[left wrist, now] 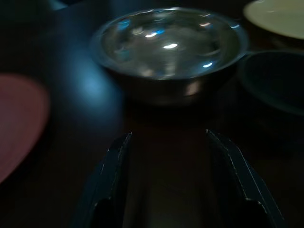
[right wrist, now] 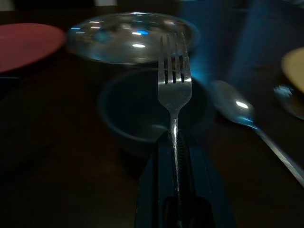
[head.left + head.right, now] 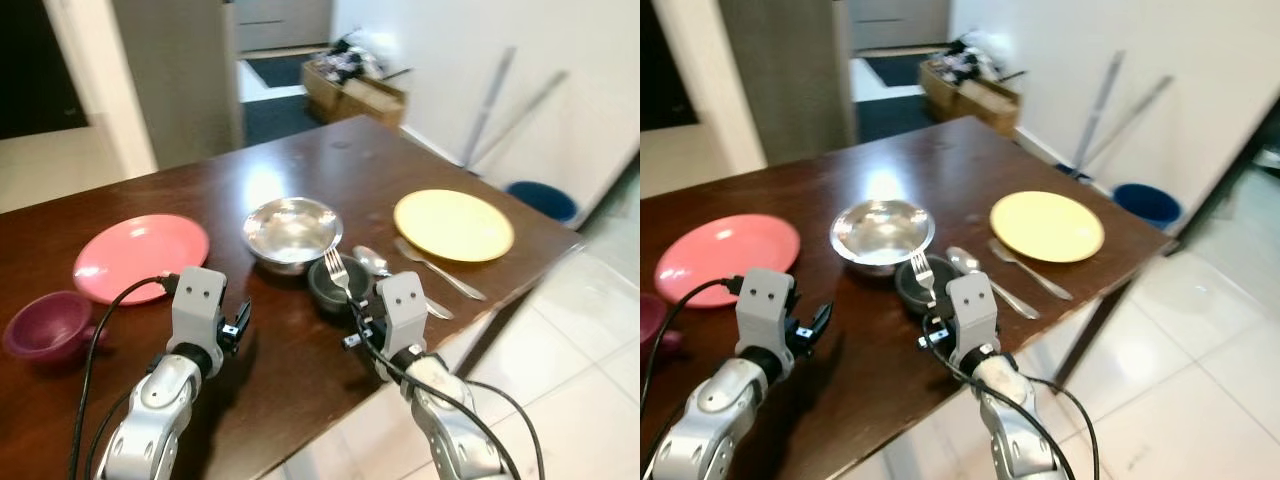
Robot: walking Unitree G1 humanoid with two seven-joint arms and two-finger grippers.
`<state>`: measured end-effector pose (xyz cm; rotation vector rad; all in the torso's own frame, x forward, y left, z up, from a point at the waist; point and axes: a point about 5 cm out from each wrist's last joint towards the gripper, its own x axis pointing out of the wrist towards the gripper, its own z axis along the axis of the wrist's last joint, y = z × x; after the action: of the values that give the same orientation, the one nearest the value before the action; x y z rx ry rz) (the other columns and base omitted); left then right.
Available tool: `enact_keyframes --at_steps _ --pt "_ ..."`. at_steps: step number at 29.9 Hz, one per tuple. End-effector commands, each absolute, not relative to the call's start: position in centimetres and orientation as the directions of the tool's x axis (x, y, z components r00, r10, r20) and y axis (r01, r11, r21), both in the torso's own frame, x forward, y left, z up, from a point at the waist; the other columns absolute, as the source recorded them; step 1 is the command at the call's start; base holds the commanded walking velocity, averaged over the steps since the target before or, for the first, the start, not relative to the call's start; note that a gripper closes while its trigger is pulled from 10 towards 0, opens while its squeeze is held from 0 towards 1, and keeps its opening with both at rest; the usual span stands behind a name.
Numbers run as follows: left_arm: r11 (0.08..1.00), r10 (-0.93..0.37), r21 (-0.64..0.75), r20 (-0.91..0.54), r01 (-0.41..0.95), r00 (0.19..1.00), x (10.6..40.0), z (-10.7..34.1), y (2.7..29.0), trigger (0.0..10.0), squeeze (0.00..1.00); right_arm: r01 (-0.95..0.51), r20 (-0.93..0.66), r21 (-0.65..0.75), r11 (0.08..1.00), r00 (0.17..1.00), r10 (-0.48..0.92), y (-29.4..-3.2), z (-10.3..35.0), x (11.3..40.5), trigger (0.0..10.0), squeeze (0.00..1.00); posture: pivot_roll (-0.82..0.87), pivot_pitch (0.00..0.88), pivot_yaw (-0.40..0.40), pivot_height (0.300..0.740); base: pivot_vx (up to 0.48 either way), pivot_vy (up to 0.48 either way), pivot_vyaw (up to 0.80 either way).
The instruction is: Setting the table
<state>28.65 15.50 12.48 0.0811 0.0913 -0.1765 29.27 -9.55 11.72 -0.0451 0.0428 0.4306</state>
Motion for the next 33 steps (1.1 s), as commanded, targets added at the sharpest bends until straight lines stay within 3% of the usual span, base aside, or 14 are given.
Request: enact_keyframes --at_steps 1,33 --pt "0.979 -0.174 0.081 -0.122 0.185 0.977 28.56 11.92 15.45 10.0 0.0 -0.423 -0.051 -0.029 0.906 0.906 0.421 -9.43 11.8 29.3 10.0 0.0 -0.01 0.0 0.053 0.74 0.0 0.0 -0.77" --pt "0.977 -0.188 0.079 -0.12 0.198 0.975 28.62 11.88 15.23 10.0 0.0 -0.433 -0.048 -0.04 0.9 0.901 0.432 -9.31 11.98 29.3 10.0 0.0 -0.01 0.0 0.055 0.74 0.0 0.0 -0.77"
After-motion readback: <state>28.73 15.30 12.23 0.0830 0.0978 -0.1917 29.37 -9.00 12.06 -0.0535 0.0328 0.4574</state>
